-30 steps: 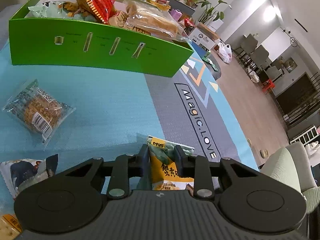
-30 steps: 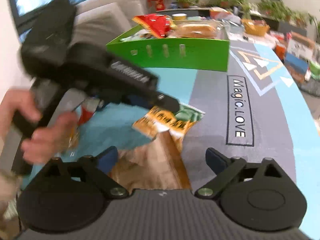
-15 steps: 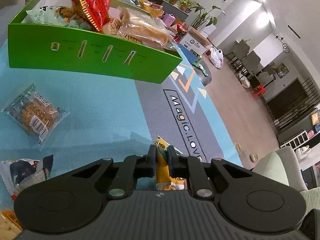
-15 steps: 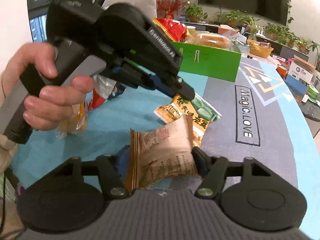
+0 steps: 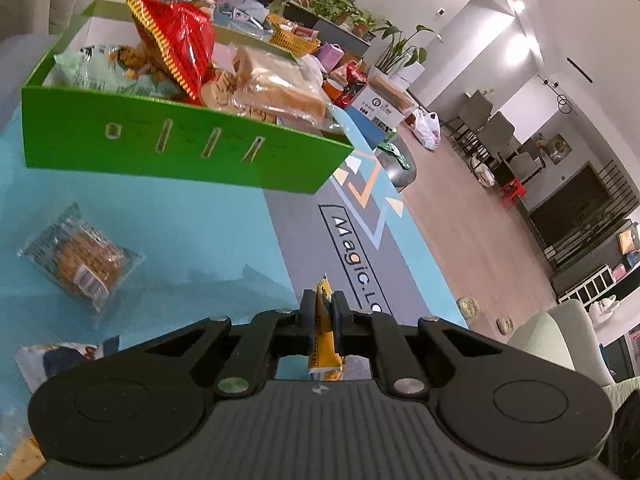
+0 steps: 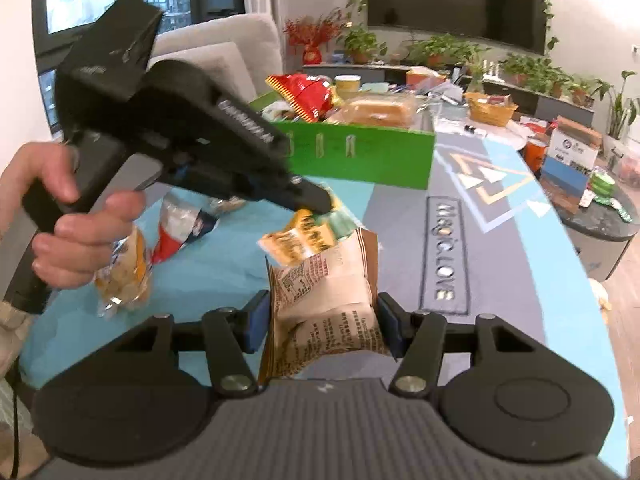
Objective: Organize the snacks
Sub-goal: 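Close the left gripper on the seed bag while the right gripper grasps the brown paper bag, then carry both bags over the green box and open both grippers to drop them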
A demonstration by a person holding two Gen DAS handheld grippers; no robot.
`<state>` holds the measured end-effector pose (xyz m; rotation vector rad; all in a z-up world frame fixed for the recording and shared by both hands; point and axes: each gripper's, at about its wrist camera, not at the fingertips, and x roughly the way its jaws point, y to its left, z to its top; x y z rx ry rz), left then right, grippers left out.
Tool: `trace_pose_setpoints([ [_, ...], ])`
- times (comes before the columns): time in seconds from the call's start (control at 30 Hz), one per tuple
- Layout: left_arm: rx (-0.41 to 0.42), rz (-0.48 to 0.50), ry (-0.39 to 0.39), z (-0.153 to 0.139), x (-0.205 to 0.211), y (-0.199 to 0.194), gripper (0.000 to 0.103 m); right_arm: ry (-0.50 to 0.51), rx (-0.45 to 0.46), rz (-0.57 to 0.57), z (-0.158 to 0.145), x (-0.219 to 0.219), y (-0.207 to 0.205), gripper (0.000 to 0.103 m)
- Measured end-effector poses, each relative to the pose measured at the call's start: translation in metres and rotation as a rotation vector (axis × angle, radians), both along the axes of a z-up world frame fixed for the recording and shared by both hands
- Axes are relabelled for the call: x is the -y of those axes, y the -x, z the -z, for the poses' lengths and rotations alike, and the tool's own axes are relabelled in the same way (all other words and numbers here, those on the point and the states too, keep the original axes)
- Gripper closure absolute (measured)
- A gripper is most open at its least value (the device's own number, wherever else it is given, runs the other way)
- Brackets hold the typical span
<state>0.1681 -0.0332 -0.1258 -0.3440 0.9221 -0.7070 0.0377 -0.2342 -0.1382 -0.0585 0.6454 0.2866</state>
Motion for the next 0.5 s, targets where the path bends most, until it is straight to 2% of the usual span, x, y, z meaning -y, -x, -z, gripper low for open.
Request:
trace_pose_setpoints([
  [0.27, 0.059, -0.02, 0.015, -0.021, -0.01, -0.003, 0.096, -0.028, 0.055, 0.068, -0.014, 0.017, -0.015, 0.041],
  [0.5, 0.133, -0.074, 0.016, -0.049, -0.028, -0.009, 0.096, -0.048, 0.134, 0.079, -0.031, 0.022, -0.03, 0.041],
])
